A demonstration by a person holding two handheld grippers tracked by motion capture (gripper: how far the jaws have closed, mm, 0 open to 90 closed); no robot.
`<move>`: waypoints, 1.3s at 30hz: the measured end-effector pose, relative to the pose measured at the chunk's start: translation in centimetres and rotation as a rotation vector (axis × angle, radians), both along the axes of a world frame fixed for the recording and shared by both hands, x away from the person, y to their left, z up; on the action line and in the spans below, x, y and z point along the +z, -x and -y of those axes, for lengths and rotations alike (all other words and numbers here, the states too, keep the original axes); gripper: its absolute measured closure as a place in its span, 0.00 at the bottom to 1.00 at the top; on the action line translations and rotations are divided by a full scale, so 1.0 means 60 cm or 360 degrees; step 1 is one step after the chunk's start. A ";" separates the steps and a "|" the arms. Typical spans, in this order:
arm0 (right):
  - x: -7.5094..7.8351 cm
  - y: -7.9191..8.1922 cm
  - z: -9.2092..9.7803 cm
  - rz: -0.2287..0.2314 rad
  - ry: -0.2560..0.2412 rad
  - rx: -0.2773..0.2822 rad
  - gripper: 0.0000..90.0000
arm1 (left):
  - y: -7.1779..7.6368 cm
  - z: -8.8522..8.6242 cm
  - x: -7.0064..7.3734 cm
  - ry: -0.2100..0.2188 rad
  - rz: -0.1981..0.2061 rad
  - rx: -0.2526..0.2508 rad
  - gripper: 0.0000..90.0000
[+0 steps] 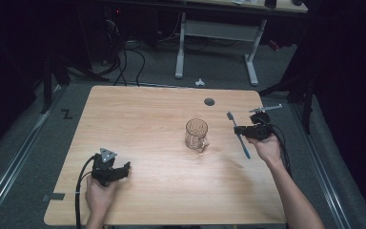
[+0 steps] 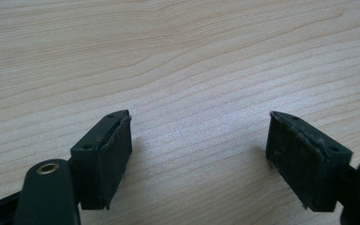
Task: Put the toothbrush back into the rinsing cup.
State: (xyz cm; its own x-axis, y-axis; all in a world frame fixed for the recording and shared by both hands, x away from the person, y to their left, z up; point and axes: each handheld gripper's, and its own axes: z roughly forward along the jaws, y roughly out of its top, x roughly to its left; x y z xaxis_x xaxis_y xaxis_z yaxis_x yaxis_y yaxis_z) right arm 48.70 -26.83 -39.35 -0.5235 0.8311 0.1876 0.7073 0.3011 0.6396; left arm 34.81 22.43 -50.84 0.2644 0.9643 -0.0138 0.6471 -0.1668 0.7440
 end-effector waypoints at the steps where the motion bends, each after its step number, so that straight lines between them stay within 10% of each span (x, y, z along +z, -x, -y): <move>1: 0.002 0.003 -0.002 0.0012 -0.0017 0.0013 0.88 | 0.000 0.000 0.000 0.0000 0.0000 0.0000 0.26; 39: 0.044 0.063 -0.082 0.0400 -0.0497 0.0380 0.88 | 0.000 0.000 0.000 0.0000 0.0000 0.0000 0.26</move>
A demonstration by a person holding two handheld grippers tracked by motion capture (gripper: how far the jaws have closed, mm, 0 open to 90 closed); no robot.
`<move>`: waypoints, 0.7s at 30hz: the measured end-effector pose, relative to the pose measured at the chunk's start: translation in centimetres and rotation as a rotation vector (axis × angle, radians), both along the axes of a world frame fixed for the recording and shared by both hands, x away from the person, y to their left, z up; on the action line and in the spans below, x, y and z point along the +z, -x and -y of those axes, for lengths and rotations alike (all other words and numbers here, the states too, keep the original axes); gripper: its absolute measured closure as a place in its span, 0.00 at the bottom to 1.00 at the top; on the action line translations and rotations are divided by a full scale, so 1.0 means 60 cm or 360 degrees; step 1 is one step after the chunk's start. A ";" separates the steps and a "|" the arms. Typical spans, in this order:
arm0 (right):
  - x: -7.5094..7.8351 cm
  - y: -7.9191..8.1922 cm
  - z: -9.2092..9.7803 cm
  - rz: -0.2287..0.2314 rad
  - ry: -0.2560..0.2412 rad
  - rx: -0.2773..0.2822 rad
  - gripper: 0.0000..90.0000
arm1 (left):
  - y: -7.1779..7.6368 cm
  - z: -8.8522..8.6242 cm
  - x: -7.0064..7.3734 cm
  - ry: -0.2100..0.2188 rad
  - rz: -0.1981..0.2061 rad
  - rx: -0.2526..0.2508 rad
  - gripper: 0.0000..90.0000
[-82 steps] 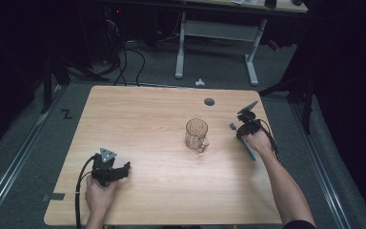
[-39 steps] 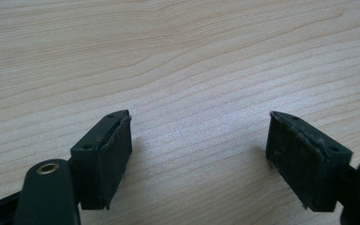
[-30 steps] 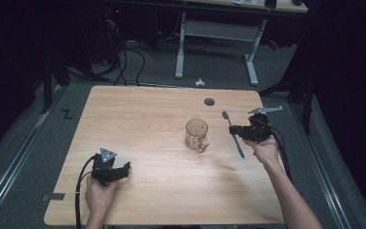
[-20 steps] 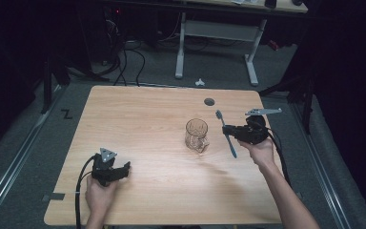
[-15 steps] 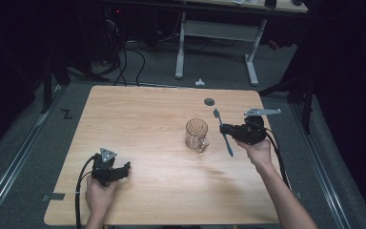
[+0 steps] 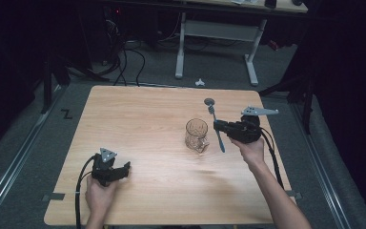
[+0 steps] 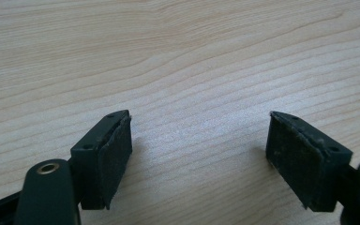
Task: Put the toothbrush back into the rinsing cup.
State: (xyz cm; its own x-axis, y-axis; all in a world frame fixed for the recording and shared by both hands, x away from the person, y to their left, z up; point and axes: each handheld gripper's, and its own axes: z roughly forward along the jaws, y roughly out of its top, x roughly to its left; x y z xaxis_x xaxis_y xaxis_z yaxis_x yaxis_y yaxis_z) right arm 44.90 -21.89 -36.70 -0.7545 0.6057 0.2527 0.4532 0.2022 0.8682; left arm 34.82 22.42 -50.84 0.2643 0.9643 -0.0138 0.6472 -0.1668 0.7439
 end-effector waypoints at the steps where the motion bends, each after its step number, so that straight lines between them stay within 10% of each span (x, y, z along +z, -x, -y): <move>1: 0.000 0.000 -0.003 0.0003 -0.0003 0.0002 0.88 | 0.000 0.000 0.000 0.0000 0.0000 0.0000 0.26; 21: 0.000 -0.012 -0.033 0.0106 -0.0133 0.0017 0.88 | 0.000 0.000 0.000 0.0000 0.0000 0.0000 0.26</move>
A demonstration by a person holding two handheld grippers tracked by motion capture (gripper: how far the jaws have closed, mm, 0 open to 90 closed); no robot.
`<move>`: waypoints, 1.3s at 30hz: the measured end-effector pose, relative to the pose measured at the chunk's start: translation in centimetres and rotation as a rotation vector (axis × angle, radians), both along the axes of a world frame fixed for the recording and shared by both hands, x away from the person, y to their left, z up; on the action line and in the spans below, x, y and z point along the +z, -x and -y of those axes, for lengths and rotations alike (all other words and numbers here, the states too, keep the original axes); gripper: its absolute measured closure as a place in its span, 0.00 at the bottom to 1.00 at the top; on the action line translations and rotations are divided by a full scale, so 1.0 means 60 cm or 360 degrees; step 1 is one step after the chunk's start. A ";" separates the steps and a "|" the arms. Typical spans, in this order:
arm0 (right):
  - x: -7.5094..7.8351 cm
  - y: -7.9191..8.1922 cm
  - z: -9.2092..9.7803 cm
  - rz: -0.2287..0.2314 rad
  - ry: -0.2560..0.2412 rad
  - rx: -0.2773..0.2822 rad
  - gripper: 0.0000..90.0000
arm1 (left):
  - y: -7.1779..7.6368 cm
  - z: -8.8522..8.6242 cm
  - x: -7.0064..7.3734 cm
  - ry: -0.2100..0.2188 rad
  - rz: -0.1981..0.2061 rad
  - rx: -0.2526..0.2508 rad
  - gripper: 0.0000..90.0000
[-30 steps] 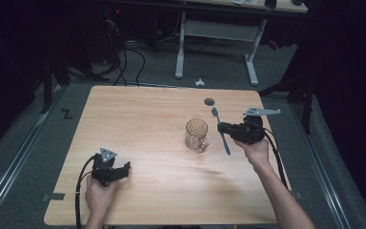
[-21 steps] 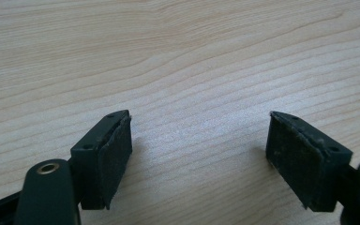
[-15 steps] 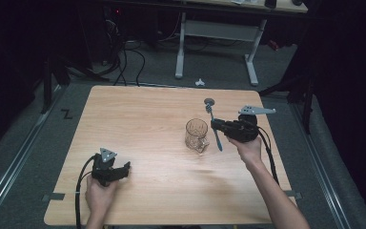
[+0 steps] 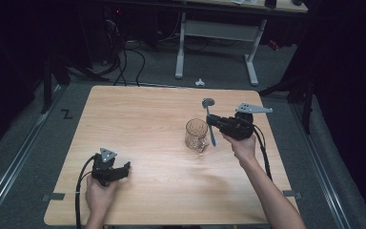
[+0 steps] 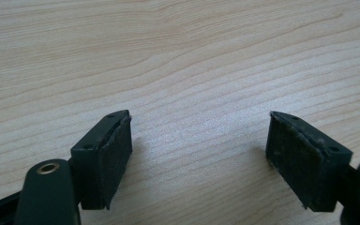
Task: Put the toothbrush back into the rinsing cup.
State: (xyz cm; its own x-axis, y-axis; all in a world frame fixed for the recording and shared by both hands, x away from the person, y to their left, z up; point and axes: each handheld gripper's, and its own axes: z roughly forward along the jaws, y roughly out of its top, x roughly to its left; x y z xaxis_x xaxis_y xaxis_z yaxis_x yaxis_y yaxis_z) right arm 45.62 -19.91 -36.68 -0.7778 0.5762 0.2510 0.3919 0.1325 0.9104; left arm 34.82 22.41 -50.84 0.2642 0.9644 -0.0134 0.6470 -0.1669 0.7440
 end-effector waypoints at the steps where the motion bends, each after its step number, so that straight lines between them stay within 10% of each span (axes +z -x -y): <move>1: 0.000 0.000 -0.001 0.0007 -0.0012 0.0001 0.88 | 0.000 0.000 0.000 0.0000 0.0000 0.0000 0.26; 39: -0.022 -0.022 -0.033 0.0055 -0.0041 -0.0007 0.88 | 0.000 0.000 0.000 0.0000 -0.0001 -0.0001 0.26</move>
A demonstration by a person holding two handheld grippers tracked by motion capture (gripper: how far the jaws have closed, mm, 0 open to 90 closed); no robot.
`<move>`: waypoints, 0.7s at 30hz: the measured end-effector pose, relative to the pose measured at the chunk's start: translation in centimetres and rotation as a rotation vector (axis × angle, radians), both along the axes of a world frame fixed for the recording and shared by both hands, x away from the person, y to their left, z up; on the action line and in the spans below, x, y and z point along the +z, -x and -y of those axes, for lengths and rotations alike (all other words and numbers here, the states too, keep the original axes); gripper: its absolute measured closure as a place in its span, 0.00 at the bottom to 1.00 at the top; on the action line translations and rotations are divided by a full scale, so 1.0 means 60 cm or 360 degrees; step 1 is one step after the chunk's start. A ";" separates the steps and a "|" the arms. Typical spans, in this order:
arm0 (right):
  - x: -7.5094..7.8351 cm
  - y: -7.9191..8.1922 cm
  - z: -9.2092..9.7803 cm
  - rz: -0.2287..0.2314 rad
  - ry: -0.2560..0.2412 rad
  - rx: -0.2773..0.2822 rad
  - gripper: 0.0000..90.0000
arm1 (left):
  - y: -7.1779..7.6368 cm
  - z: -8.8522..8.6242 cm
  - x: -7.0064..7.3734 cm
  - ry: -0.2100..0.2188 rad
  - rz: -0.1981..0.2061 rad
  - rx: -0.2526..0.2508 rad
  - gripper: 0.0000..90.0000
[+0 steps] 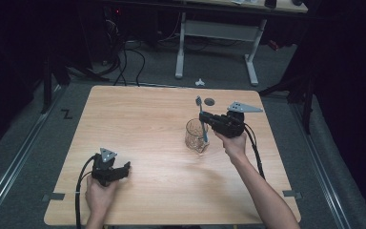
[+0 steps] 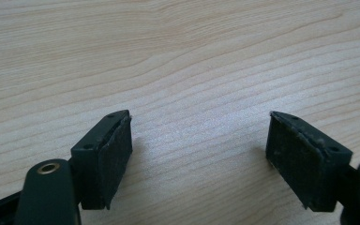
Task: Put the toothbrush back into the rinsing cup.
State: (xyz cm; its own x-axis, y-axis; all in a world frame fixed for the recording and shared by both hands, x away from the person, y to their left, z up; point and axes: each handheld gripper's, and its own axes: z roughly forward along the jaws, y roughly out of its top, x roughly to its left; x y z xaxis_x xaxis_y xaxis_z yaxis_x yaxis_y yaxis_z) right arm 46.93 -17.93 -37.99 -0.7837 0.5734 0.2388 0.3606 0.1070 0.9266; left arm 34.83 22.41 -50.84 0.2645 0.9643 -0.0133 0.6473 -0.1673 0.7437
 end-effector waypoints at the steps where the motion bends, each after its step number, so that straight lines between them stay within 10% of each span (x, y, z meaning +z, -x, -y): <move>1: 0.000 0.001 0.000 0.0002 0.0016 -0.0002 0.88 | 0.000 0.000 0.000 0.0000 0.0000 0.0001 0.26; 21: 0.008 0.013 0.007 0.0030 0.0120 -0.0008 0.88 | 0.000 0.000 0.000 0.0000 0.0001 0.0000 0.26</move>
